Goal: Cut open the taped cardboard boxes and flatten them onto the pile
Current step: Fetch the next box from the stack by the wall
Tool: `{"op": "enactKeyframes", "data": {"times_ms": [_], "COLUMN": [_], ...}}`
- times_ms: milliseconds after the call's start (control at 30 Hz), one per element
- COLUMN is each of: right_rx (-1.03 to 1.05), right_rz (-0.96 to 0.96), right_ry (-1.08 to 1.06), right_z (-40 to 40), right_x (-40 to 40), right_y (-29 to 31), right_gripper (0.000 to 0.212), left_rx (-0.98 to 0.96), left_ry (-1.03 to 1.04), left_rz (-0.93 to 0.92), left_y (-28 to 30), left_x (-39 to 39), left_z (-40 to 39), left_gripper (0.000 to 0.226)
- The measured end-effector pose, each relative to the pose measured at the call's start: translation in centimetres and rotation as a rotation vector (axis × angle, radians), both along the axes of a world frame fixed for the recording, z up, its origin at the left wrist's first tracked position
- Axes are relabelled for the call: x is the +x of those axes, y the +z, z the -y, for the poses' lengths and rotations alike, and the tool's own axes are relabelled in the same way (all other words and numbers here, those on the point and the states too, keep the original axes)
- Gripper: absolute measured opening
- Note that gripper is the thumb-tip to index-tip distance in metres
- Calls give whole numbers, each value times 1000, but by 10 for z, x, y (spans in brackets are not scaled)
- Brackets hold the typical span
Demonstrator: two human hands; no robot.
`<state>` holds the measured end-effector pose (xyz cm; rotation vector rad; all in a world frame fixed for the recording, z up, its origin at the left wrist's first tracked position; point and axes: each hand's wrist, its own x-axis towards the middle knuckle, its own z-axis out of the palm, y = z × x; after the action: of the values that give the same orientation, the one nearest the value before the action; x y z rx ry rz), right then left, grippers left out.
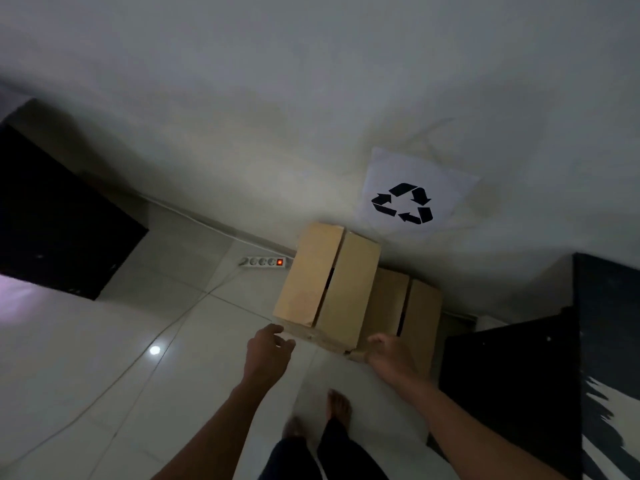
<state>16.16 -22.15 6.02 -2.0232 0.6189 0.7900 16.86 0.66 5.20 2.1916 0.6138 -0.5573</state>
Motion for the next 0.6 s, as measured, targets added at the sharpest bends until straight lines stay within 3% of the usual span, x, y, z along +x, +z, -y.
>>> {"op": "enactKeyframes", "data": {"times_ms": [167, 367, 433, 600], "right_rx": [-9, 93, 124, 162], "right_rz": [-78, -204, -207, -147], "right_ry": [-192, -496, -569, -703], "right_z": [-10, -22, -25, -37], "right_x": [45, 77, 84, 88], "right_y": [-66, -158, -183, -218], "right_gripper": [36, 89, 100, 82], "left_rx": [-3, -42, -94, -210], "left_ry": [6, -9, -35, -83], "left_rz": [-83, -197, -281, -326], "left_y": [-57, -140, -162, -197], "left_x": [71, 137, 149, 154], "left_z": [-16, -21, -22, -27], "left_gripper": [56, 92, 93, 93]}}
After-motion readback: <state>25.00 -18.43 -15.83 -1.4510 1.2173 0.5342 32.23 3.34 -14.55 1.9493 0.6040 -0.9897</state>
